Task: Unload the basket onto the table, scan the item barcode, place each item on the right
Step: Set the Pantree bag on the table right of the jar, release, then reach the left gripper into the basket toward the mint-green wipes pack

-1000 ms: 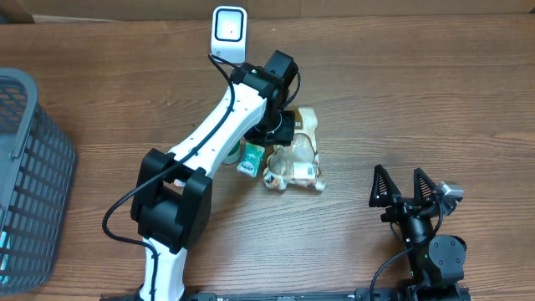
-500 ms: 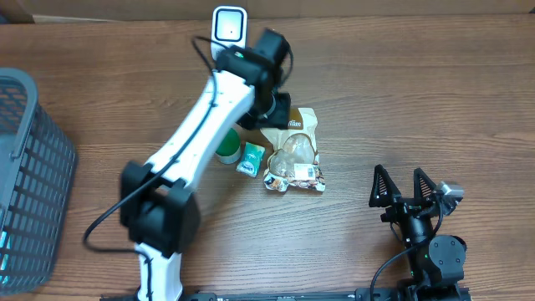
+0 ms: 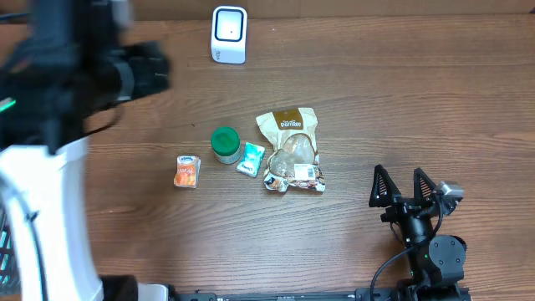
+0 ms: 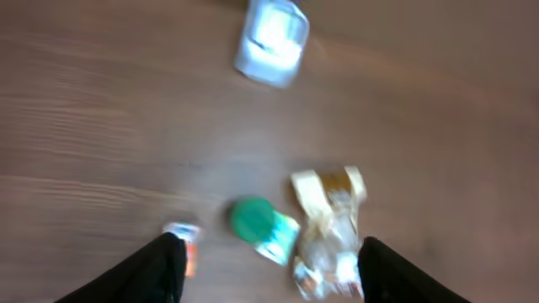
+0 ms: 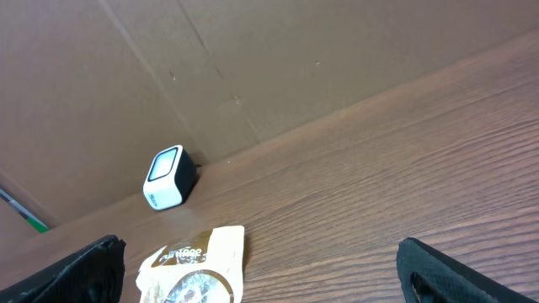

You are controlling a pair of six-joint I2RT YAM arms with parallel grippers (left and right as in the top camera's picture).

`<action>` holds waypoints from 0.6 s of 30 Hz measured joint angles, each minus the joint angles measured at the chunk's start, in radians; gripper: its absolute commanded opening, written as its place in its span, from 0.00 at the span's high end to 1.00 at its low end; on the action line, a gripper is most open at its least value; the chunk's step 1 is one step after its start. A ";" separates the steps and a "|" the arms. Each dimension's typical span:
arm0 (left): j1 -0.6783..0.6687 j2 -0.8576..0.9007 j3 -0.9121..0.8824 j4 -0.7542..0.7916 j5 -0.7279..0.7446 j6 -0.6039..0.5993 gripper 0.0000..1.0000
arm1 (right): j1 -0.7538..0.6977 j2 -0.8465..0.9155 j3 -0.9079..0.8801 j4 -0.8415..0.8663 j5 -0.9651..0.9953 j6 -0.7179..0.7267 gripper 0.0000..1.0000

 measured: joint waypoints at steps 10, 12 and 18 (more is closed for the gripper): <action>0.536 -0.080 0.008 0.001 -0.011 -0.008 0.29 | 0.000 0.000 0.000 -0.001 0.000 0.000 0.00; 0.644 -0.066 0.008 0.002 -0.010 -0.029 0.29 | 0.000 0.000 0.000 -0.001 0.000 0.000 0.00; 0.826 -0.006 -0.026 0.003 -0.004 -0.063 0.30 | 0.000 0.000 0.000 0.000 0.000 0.000 0.00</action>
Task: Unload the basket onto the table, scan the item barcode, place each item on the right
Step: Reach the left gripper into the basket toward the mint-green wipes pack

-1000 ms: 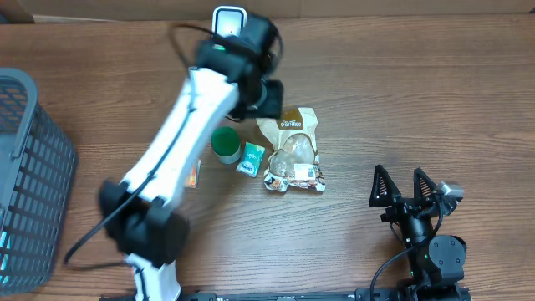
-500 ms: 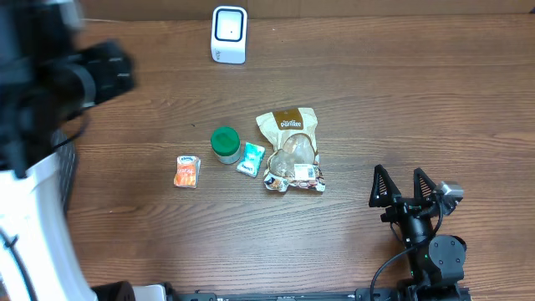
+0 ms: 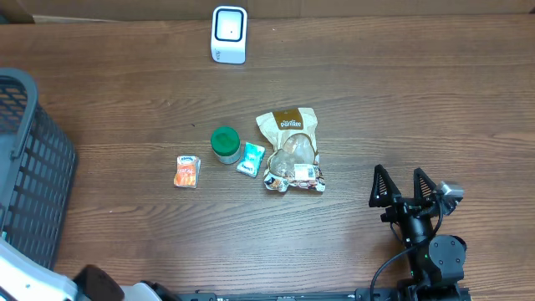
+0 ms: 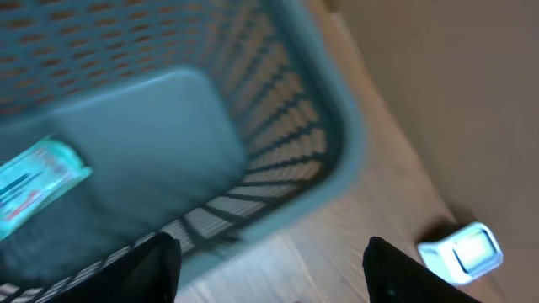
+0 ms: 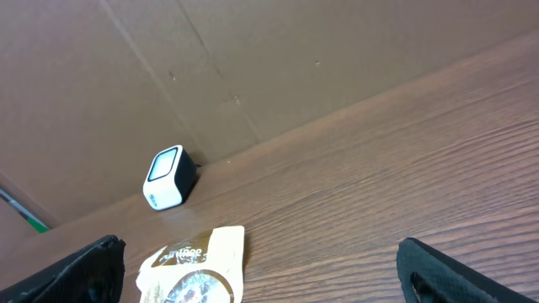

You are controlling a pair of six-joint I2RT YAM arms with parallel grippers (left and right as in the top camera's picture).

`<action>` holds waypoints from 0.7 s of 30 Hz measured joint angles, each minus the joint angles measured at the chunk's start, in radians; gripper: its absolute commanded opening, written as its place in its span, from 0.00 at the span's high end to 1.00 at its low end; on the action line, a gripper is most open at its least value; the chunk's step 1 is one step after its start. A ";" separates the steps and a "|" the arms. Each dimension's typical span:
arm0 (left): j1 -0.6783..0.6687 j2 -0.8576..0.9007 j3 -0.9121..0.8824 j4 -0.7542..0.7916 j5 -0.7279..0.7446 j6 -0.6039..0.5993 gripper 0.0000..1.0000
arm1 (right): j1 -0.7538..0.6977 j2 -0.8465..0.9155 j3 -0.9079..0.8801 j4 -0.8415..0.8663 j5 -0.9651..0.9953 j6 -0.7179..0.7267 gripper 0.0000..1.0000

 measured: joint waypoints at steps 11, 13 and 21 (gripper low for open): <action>0.072 0.113 -0.192 0.084 -0.154 -0.003 0.25 | 0.000 0.000 0.000 0.000 0.000 0.000 0.00; 0.088 0.113 -0.262 0.150 -0.176 -0.002 0.24 | 0.000 0.000 0.000 0.000 0.000 0.000 0.00; 0.106 0.114 -0.549 0.447 -0.295 0.087 0.22 | 0.000 0.000 0.000 -0.001 0.000 0.000 0.00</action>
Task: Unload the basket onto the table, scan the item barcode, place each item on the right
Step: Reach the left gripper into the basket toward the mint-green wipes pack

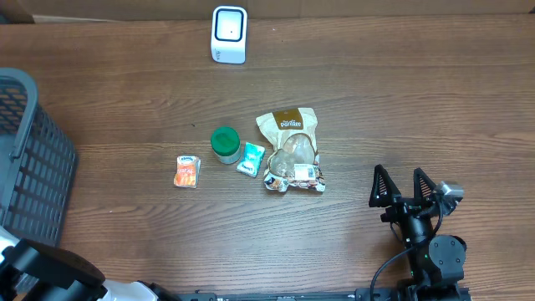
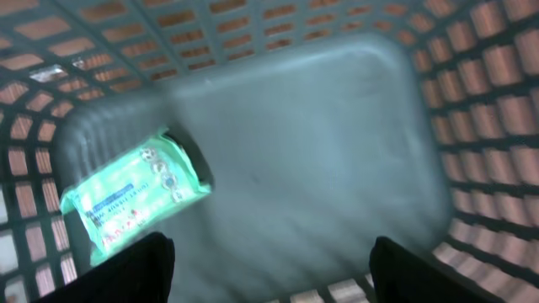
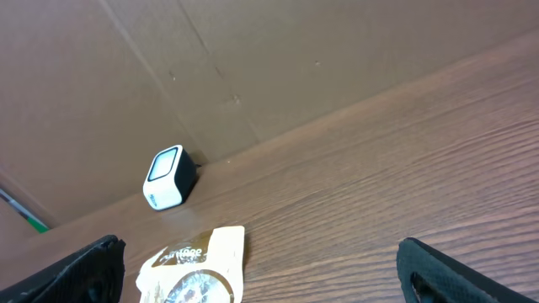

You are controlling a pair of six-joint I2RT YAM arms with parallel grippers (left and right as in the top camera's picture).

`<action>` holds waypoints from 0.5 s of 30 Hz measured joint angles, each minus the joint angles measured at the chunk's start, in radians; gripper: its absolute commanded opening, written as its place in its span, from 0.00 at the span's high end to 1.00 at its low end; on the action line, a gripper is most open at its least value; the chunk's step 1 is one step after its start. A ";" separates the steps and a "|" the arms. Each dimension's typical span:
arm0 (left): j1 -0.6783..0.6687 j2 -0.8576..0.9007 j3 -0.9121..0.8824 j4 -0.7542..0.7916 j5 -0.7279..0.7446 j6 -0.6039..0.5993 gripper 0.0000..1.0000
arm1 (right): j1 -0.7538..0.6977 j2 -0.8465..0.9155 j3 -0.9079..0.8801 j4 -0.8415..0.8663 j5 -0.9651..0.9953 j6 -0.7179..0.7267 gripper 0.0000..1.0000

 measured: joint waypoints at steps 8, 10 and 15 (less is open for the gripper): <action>0.069 0.001 -0.291 0.322 -0.074 0.132 0.22 | 0.000 0.000 0.000 0.001 0.000 0.000 0.00; 0.107 0.002 -0.363 0.399 -0.085 0.164 0.22 | 0.000 0.000 0.000 0.001 0.000 0.000 0.00; 0.197 0.002 -0.485 0.521 -0.096 0.204 0.30 | 0.000 0.000 0.000 0.000 0.000 0.000 0.00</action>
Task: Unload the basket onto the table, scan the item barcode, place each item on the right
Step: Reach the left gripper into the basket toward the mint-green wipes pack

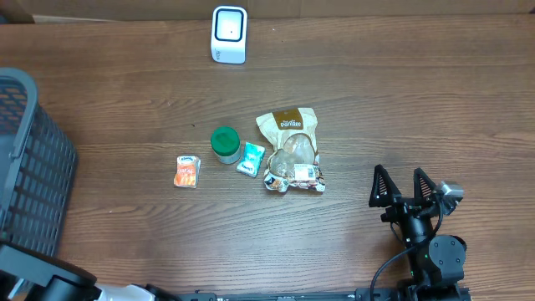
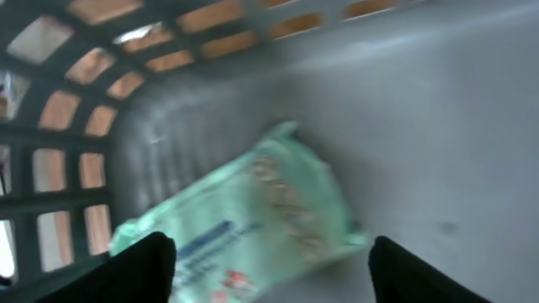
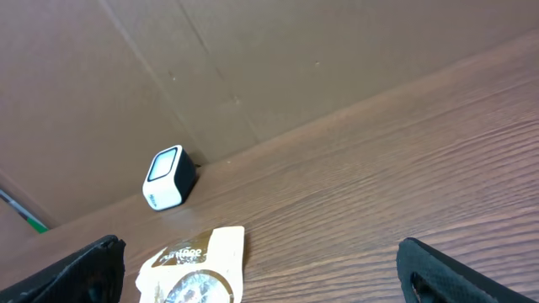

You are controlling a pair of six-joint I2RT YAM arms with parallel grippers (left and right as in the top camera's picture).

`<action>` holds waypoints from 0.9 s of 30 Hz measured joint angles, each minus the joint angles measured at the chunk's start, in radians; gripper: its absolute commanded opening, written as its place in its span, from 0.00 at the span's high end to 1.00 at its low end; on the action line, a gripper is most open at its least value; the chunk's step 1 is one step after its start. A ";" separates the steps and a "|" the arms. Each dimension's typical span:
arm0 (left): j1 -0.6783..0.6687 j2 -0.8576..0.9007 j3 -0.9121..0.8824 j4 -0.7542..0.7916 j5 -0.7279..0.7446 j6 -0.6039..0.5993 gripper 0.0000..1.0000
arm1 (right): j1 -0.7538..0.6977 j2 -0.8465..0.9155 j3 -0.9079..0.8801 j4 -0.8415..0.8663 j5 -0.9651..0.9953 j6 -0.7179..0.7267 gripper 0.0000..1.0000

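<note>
In the left wrist view my left gripper [image 2: 269, 273] is open, down inside the grey basket [image 2: 101, 109]. A light green packet [image 2: 244, 219] lies on the basket floor just ahead of its fingertips [image 2: 139, 269], blurred and untouched. The white scanner [image 1: 228, 33] stands at the table's far edge. My right gripper [image 1: 404, 188] rests open at the front right, holding nothing, and faces the scanner [image 3: 166, 178] and the beige bag [image 3: 198, 265].
At mid-table lie a beige snack bag [image 1: 291, 150], a green-lidded can [image 1: 224, 144], a small teal packet [image 1: 250, 158] and an orange packet [image 1: 187, 170]. The basket [image 1: 33, 167] fills the left edge. Part of my left arm [image 1: 42, 280] shows at the bottom left.
My left gripper has moved closer to the green packet in the basket, which now fills more of the wrist view. The right arm and the table items have not moved.
My left arm was high over the table's left side, its open gripper facing the scanner and items. Then it was pointed at the basket's rim, then inside the basket above the green packet, and now close over it. The right gripper stayed open and still.
</note>
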 measured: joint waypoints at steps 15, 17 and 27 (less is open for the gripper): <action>0.026 0.087 -0.025 0.070 0.041 0.136 0.29 | 0.000 0.000 0.000 0.000 0.000 0.000 0.00; 0.017 0.098 -0.024 0.070 0.040 0.161 0.28 | 0.000 0.000 0.000 0.000 0.000 0.000 0.00; -0.041 0.122 -0.024 0.073 0.036 0.273 0.43 | 0.000 0.000 0.000 0.000 0.000 0.000 0.00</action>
